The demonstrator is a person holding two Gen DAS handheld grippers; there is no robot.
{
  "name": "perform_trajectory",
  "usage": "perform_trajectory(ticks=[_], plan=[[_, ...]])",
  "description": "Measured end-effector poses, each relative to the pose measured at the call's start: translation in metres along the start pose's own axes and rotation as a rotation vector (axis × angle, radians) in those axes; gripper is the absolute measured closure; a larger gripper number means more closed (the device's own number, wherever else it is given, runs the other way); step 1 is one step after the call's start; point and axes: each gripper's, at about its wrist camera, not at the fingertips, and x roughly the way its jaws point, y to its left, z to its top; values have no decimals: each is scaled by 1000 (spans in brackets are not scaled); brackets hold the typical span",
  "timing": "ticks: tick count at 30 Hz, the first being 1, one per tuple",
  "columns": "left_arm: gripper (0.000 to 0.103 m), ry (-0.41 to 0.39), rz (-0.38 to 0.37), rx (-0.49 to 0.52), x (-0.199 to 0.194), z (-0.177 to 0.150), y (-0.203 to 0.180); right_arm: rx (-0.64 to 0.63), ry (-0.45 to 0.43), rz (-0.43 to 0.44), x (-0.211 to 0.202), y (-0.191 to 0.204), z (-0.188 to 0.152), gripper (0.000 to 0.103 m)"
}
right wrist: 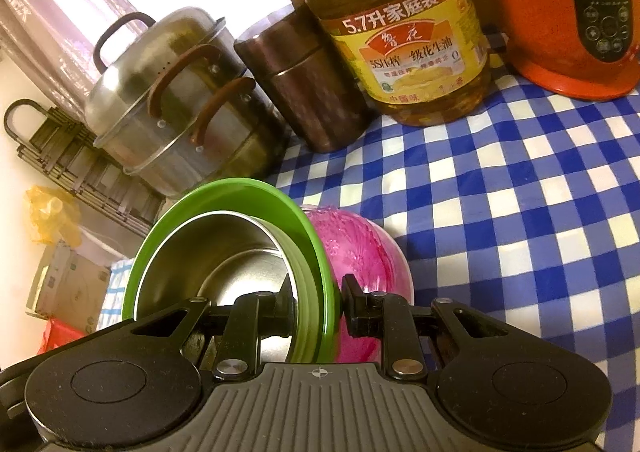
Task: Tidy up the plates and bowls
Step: 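Carry the green bowl over the pink dish stack with both tools, then lower the green bowl onto the pink dishes and open both tools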
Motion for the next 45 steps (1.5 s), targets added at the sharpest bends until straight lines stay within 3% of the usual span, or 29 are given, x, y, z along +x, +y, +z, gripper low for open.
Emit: perform_trajectory(ticks=[15, 45], plan=[[78, 26, 23, -9, 36, 4, 17, -2, 35, -3, 42, -9, 5, 80], [78, 60, 26, -31, 64, 4, 32, -13, 62, -29, 67, -14, 6, 77]])
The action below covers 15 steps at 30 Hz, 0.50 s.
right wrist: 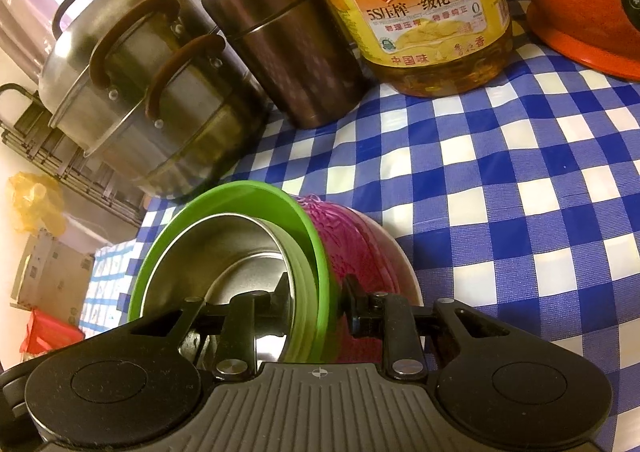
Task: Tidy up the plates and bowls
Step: 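Lower the green bowl onto the pink dishes and open both tools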
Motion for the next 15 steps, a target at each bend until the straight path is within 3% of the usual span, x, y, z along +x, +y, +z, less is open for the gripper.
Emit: perform_trajectory(ticks=[6, 11, 15], plan=[[78, -15, -4, 9, -2, 0, -1, -9, -7, 3, 0, 2, 0, 72], [76, -33, -9, -1, -8, 1, 1, -13, -65, 47, -13, 5, 4, 55], [71, -58, -6, -3, -17, 2, 2, -18, -85, 56, -19, 7, 6, 53]])
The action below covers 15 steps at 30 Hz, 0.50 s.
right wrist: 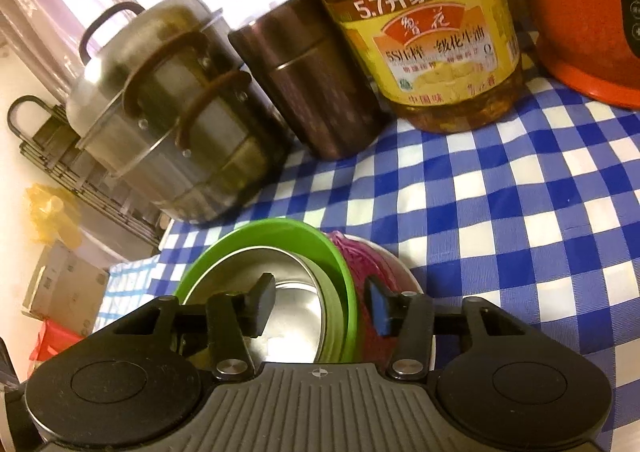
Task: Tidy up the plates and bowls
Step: 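Lower the green bowl onto the pink dishes and open both tools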
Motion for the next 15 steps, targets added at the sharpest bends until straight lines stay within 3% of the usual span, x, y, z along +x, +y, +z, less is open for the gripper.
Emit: perform_trajectory(ticks=[15], plan=[[62, -76, -10, 25, -41, -4, -10, 5, -45, 21, -39, -3, -4, 53]])
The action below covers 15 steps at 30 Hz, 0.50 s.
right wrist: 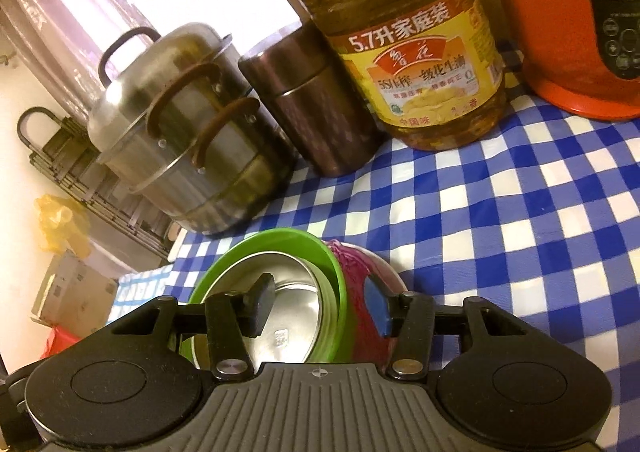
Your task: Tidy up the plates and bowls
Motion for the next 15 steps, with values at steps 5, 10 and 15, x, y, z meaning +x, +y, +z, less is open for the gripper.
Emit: perform_trajectory(ticks=[5, 10, 15], plan=[[50, -20, -8, 6, -20, -7, 0, -32, -8, -3, -20, 4, -8, 53], [38, -42, -1, 15, -42, -18, 2, -57, -10, -10, -40, 6, -18, 53], [34, -41, 4, 26, -58, -31, 2, -106, -33, -26, -59, 12, -26, 53]])
